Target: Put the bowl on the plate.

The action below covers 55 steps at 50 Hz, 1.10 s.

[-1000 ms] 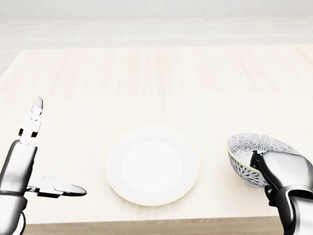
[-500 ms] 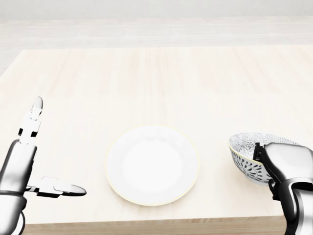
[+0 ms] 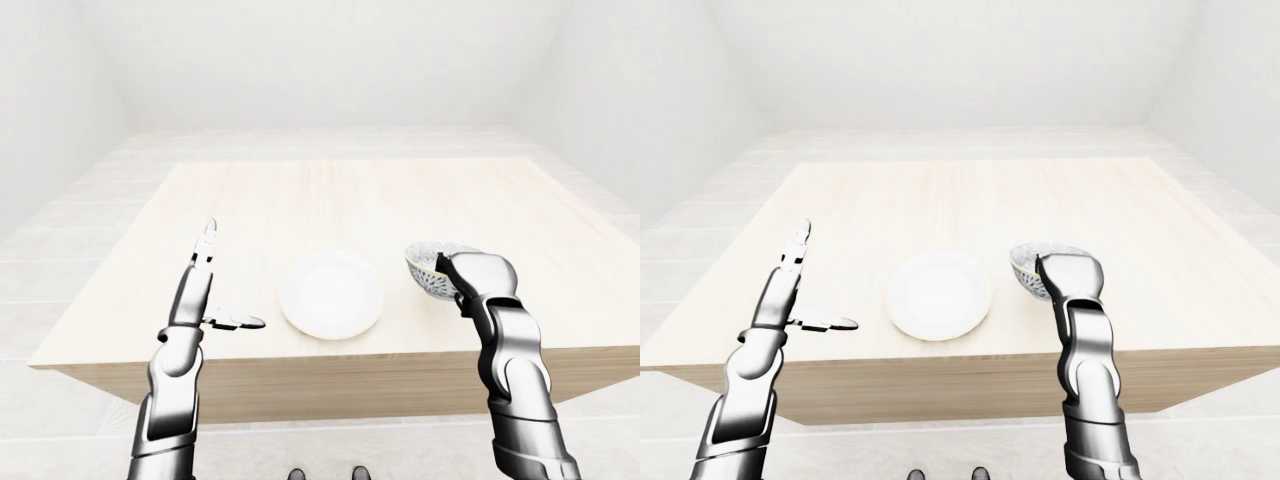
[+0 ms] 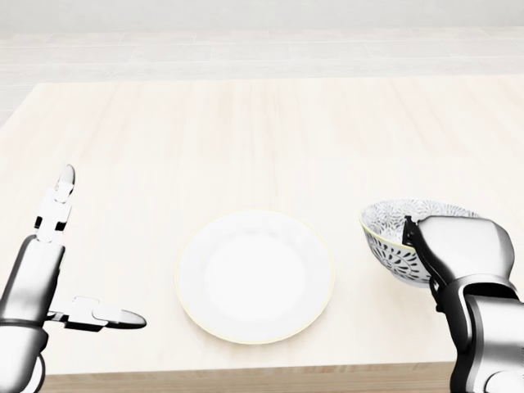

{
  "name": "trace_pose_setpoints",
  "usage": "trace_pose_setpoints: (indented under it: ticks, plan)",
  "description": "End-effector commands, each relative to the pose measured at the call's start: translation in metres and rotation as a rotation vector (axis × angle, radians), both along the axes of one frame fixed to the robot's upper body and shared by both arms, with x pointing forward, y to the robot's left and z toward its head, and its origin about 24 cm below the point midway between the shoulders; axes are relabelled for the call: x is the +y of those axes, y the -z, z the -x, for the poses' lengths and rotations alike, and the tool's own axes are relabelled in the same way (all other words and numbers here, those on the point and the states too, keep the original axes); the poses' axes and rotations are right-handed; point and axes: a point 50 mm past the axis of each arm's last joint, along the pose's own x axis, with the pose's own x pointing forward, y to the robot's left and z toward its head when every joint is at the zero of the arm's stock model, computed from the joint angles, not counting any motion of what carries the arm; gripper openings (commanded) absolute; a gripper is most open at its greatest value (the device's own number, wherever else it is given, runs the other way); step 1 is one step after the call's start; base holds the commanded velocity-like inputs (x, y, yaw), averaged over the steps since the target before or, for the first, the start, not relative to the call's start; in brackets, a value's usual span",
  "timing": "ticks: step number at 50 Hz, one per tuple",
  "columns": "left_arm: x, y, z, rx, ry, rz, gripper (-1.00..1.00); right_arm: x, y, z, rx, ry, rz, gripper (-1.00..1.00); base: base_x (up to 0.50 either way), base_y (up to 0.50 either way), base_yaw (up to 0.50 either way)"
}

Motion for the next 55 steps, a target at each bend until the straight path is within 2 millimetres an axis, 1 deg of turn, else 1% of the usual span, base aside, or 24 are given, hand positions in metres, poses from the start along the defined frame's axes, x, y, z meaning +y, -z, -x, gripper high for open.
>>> trace_pose_setpoints:
  ticks: [1,8,12,15,16,23,28,44,49,55]
  plan:
    - [0.000,0.006,-0.001,0.006,0.003,-0.002,1.00,0.018,-0.014,-0.005,-0.063,-0.045,0.014,-0.46,0.00,0.00,0.00]
    - [0.001,0.007,-0.003,0.013,0.003,0.000,1.00,0.029,-0.019,-0.011,-0.070,-0.072,0.014,-0.46,0.00,0.00,0.00]
    - [0.000,0.013,-0.002,0.018,0.008,-0.003,1.00,0.037,-0.021,-0.017,-0.078,-0.095,0.008,-0.44,0.00,0.00,0.00]
    - [0.001,0.010,-0.002,0.020,0.010,-0.004,1.00,0.042,-0.021,-0.019,-0.082,-0.112,0.002,-0.44,0.00,0.00,0.00]
    - [0.000,0.013,-0.003,0.021,0.009,-0.005,1.00,0.044,-0.021,-0.020,-0.083,-0.117,0.001,-0.44,0.00,0.00,0.00]
    - [0.001,0.013,-0.005,0.025,0.008,-0.008,1.00,0.053,-0.019,-0.027,-0.092,-0.149,-0.013,-0.42,0.00,0.00,0.00]
    - [-0.001,0.016,-0.004,0.031,0.015,-0.018,1.00,0.059,-0.020,-0.030,-0.097,-0.169,-0.019,-0.45,0.00,0.00,0.00]
    - [0.000,0.022,-0.004,0.055,0.004,-0.030,1.00,0.073,-0.021,-0.035,-0.116,-0.217,-0.038,-0.44,0.00,0.00,0.00]
    - [0.001,0.024,-0.005,0.062,0.002,-0.029,1.00,0.082,-0.025,-0.032,-0.127,-0.240,-0.037,-0.44,0.00,0.00,0.00]
    - [0.001,0.025,-0.005,0.066,0.000,-0.032,1.00,0.089,-0.025,-0.030,-0.132,-0.257,-0.041,-0.46,0.00,0.00,0.00]
